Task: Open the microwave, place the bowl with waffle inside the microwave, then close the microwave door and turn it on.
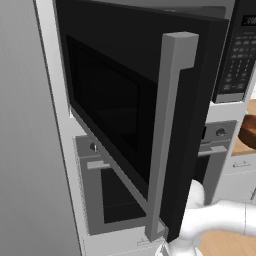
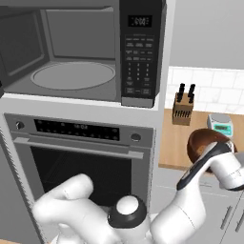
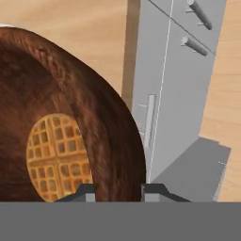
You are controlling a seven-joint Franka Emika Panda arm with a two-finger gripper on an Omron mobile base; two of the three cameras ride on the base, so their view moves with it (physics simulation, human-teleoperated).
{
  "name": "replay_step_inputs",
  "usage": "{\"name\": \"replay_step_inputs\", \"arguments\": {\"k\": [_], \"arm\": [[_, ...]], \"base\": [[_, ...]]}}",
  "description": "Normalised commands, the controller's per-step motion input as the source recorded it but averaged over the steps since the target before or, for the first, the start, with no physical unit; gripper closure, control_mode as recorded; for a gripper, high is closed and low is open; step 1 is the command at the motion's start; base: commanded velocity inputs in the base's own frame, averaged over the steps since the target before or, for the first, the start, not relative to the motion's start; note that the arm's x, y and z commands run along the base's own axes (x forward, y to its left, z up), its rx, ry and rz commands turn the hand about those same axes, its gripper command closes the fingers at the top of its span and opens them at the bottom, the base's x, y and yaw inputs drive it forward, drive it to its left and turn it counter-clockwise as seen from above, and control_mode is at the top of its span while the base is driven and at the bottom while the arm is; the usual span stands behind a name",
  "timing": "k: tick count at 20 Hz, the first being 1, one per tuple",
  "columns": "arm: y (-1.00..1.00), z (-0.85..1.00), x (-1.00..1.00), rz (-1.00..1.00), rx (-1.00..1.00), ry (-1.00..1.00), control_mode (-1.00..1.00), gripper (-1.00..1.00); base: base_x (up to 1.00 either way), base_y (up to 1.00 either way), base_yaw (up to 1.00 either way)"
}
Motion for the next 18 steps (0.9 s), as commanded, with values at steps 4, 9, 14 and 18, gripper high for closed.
{"name": "replay_step_inputs", "arguments": {"k": [4, 9, 14, 18], "arm": [[0.0, 0.52, -1.0, -0.08, 0.0, -0.21, -1.0, 1.0], [0.12, 0.59, -1.0, 0.0, -0.02, -0.24, -1.0, 1.0], [0.35, 0.7, -1.0, 0.0, -0.08, -0.19, -1.0, 1.0], [0.57, 0.91, -1.0, 0.0, -0.08, -0.15, -1.0, 1.0]], "base": [[0.0, 0.0, 0.0], [0.0, 0.0, 0.0], [0.0, 0.0, 0.0], [0.0, 0.0, 0.0]]}}
